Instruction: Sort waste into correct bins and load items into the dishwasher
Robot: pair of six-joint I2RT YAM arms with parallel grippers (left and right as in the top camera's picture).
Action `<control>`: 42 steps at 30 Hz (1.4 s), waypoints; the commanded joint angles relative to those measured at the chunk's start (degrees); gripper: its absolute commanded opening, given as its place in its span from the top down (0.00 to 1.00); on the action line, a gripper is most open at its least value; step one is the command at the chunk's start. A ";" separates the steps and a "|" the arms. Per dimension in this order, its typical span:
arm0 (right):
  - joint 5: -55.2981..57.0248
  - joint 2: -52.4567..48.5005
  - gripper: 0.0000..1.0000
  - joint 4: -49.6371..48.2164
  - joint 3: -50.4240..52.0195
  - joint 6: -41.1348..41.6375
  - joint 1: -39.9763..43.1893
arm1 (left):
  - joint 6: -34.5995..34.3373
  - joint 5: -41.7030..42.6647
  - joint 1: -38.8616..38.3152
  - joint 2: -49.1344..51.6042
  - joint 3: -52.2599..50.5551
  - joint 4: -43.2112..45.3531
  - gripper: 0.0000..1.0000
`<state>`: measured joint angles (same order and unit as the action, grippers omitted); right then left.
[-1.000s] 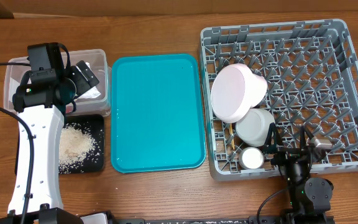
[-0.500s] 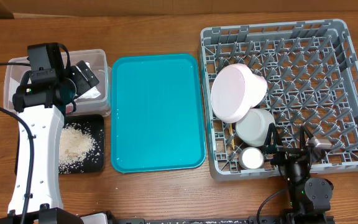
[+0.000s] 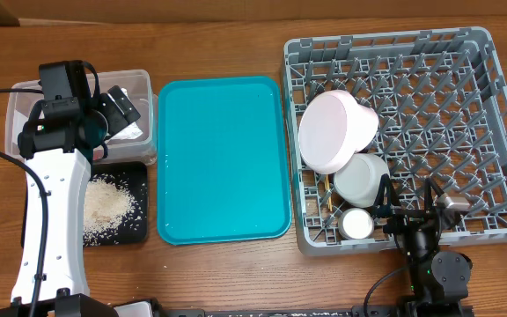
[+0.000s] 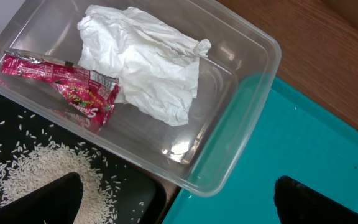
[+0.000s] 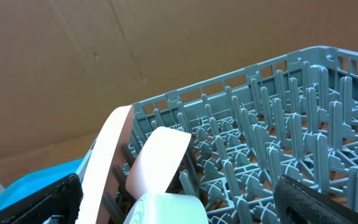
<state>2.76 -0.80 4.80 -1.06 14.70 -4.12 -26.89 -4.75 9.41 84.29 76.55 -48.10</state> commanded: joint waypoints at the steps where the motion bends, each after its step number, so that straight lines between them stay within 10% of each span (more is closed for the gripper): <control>1: -0.33 0.63 0.00 -0.17 0.61 -0.61 0.24 | -0.55 -0.11 -0.04 -0.17 1.22 0.11 0.00; 24: -0.33 0.63 0.00 -0.17 0.61 -0.61 0.24 | 0.04 -1.79 -0.13 -20.70 -2.62 0.13 0.00; 42: -0.33 0.63 0.00 -0.17 0.61 -0.59 0.24 | -0.70 -1.81 -5.49 -61.24 -48.46 2.80 0.00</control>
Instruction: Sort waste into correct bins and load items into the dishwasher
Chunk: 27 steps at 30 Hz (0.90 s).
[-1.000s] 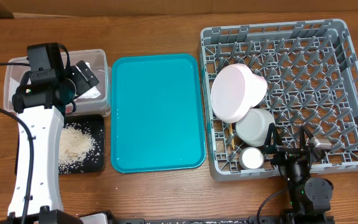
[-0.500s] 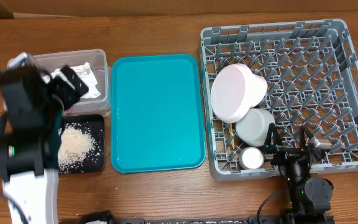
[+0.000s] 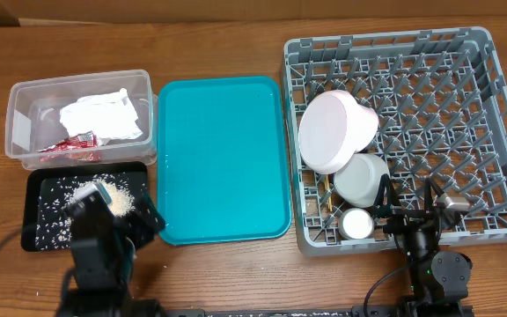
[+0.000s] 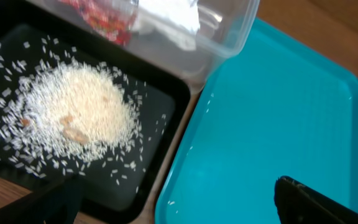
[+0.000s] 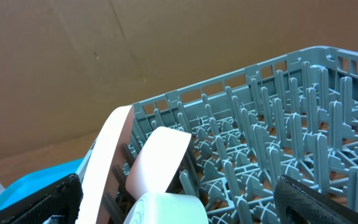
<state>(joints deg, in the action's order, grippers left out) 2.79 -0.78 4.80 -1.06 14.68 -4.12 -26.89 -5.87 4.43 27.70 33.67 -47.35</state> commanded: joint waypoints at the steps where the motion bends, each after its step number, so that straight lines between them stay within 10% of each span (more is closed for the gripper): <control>1: -0.35 0.61 0.00 -0.17 0.61 -0.59 0.24 | -1.20 -0.63 -0.50 -6.58 -8.04 4.81 0.00; 13: -0.35 0.61 0.00 -0.17 0.61 -0.59 0.24 | -3.76 2.91 -3.39 -19.78 -28.68 49.66 0.00; 27: -0.35 0.61 0.00 -0.17 0.61 -0.59 0.24 | 3.80 3.21 -3.72 -27.52 -33.40 43.15 0.00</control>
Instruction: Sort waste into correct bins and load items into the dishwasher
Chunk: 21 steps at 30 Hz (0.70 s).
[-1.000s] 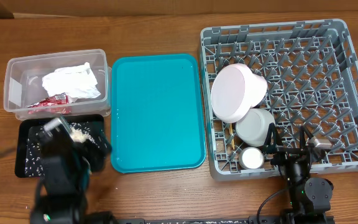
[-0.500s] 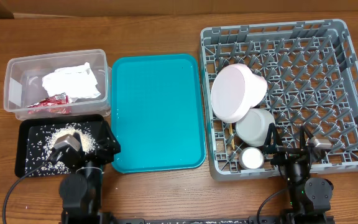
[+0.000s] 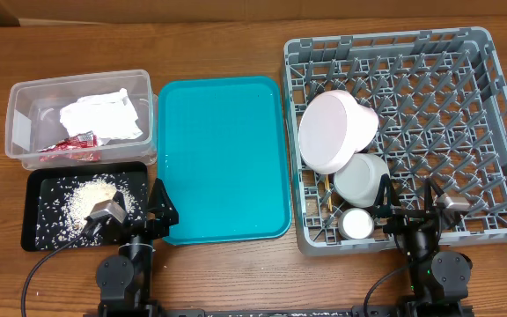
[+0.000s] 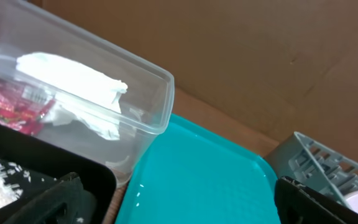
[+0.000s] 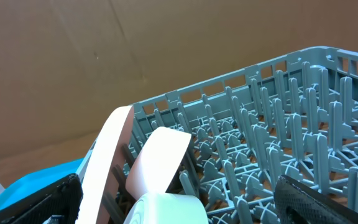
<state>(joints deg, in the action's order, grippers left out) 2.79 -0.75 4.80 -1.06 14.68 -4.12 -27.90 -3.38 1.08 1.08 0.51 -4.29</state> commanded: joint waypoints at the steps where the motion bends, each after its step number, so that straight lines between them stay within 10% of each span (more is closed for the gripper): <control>1: -0.33 0.59 0.00 -0.17 0.61 -0.59 0.24 | 7.15 1.33 -0.37 -0.90 -0.24 0.04 0.00; 21: -0.35 0.59 0.00 -0.17 0.61 -0.59 0.24 | 20.02 2.86 -0.37 -0.90 -0.24 -0.15 0.00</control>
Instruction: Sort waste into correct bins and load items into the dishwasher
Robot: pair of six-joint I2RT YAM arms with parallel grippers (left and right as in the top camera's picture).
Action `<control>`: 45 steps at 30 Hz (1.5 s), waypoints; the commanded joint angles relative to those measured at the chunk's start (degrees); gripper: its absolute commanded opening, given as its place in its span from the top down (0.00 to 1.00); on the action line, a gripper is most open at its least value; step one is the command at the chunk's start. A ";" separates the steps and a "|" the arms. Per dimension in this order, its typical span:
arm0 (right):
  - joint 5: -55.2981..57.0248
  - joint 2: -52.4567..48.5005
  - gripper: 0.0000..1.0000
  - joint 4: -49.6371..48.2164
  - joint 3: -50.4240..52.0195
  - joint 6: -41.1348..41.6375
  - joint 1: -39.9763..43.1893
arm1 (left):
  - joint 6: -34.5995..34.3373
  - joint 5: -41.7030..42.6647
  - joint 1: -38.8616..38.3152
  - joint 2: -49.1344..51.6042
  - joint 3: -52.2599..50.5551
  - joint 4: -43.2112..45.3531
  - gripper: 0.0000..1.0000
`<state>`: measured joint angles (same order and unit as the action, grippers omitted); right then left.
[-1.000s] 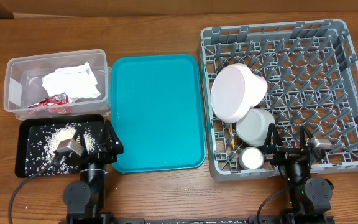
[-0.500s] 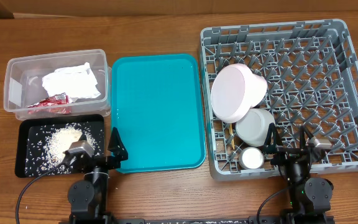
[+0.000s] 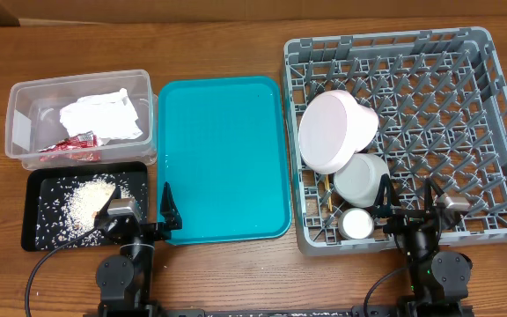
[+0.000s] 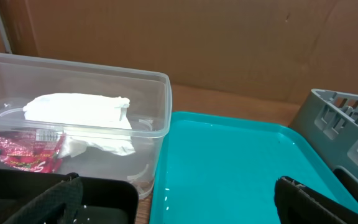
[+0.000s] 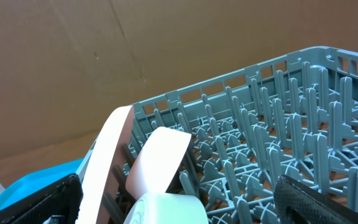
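The clear waste bin (image 3: 18, 99) at the far left holds a crumpled white tissue (image 4: 79, 109) and a red wrapper (image 4: 17, 152). In front of it a black tray (image 3: 38, 231) carries scattered rice. The grey dish rack (image 3: 500, 132) on the right holds a pink bowl (image 3: 334, 130), a pale cup (image 3: 361, 179) and a small white cup (image 3: 356, 224). My left gripper (image 3: 139, 224) sits low at the table's front edge, open and empty, facing the bin and the teal tray (image 3: 223, 158). My right gripper (image 3: 409, 210) rests open and empty at the rack's front edge.
The teal tray (image 4: 241, 168) lies between the bins and the rack and bears only a few rice grains. Brown cardboard walls stand behind the table. The rack's upright tines (image 5: 278, 124) fill most of its floor.
My left gripper has shifted slightly right at the front edge, and its view has levelled out toward the bin and teal tray. The right arm has not moved.
My left arm was stretched out with its open gripper above the tissue and wrapper in the clear bin. Then it was back over the black rice tray. After that it sat low at the table's front edge, where it still rests, empty. The right arm stayed parked throughout.
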<state>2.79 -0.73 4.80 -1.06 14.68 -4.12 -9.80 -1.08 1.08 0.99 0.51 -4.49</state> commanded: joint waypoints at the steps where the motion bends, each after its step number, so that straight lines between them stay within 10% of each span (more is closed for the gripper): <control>1: -0.35 0.57 0.00 -0.17 0.61 -0.59 0.24 | 1.92 0.50 -0.37 -0.81 -0.24 0.07 0.00; 45: -2.62 0.57 0.00 -0.13 0.61 -6.45 0.24 | 1.92 0.50 -0.37 -0.79 -0.24 0.07 0.00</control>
<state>2.37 -0.75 4.80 -1.06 12.99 -4.12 -8.80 -1.08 1.08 0.99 0.51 -4.49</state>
